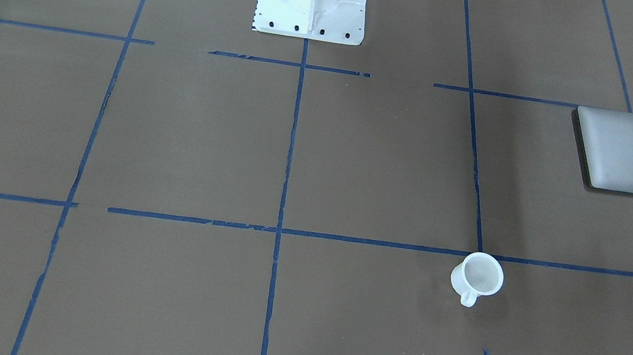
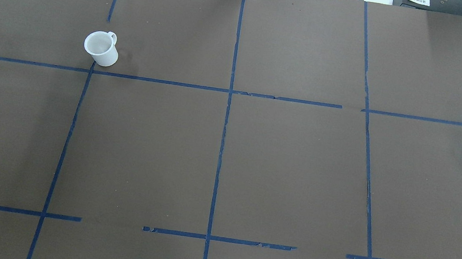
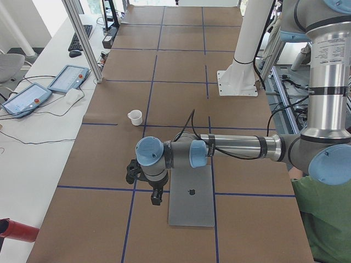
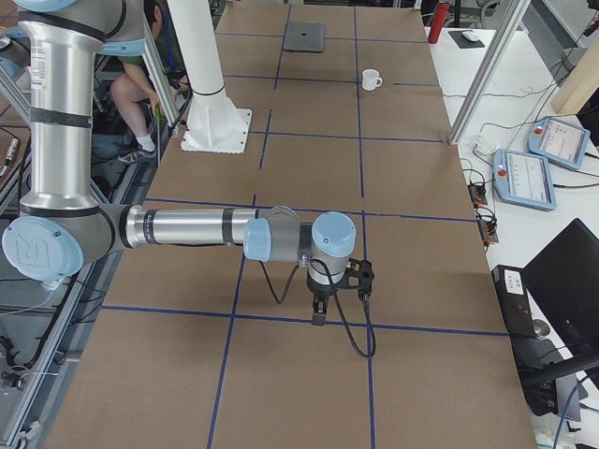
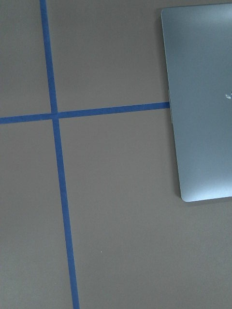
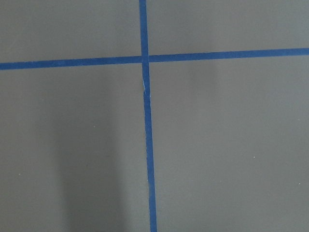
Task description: Place cup on laptop
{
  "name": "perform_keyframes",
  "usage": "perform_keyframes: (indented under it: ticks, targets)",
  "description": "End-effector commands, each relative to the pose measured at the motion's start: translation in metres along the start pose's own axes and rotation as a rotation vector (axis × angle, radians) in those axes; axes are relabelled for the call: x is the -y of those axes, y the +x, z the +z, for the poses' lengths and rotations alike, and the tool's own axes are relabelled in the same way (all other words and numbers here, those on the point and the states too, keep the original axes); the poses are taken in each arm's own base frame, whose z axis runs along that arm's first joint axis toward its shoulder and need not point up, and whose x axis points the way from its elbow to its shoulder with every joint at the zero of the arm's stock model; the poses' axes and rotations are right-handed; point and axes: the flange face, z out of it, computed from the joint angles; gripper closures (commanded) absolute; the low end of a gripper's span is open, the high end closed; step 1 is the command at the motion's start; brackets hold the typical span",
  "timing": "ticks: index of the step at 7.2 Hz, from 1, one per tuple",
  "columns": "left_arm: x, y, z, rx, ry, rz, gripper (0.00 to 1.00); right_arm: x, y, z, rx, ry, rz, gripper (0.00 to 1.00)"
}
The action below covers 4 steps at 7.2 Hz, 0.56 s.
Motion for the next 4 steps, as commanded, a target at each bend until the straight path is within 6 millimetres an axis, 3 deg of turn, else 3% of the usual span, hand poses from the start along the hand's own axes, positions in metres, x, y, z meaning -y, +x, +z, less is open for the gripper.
perform_keyframes:
  ticks: [1, 3, 4]
  targets:
    - [0.002, 0.006, -0.005, 0.001, 0.015, 0.022, 0.0, 0.0, 0.0, 0.0, 0.0, 0.0, 0.0, 0.0]
    - [0.025, 0.024, -0.025, 0.008, 0.052, 0.053, 0.0, 0.0, 0.0, 0.0, 0.0, 0.0, 0.0, 0.0]
    - [0.062, 0.055, -0.042, 0.012, 0.072, 0.07, 0.0, 0.0, 0.0, 0.0, 0.0, 0.0, 0.0, 0.0]
